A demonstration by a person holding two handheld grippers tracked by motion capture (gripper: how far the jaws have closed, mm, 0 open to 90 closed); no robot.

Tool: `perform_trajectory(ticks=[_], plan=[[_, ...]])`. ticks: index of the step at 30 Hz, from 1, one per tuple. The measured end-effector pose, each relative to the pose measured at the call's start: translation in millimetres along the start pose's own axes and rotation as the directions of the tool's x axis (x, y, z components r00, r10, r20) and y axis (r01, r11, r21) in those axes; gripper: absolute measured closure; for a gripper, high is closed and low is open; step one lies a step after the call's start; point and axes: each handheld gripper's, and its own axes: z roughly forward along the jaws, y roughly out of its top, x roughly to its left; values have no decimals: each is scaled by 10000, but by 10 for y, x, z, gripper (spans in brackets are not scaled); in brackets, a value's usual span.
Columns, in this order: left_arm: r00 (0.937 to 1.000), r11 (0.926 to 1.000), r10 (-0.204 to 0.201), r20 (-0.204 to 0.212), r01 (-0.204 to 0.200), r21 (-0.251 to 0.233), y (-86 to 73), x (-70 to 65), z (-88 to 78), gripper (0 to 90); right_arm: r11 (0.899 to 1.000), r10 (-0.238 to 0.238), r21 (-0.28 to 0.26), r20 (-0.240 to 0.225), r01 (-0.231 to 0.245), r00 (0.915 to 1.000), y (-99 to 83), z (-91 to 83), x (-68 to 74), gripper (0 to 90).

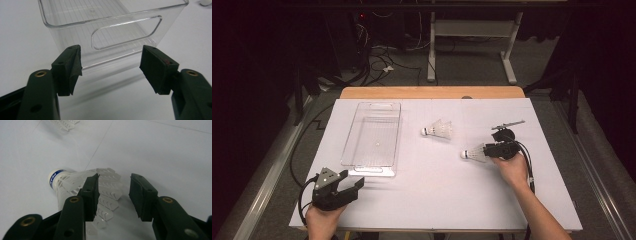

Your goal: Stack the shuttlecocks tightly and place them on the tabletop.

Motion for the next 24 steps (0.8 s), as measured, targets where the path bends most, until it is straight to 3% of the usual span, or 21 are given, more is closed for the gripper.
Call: perform_trajectory(ticks=[24], plan=[[10000,10000,-7,3,7,24,3,12,-1,342,9998,93,-161,15,-93,10000,-82,-105,-72,551]])
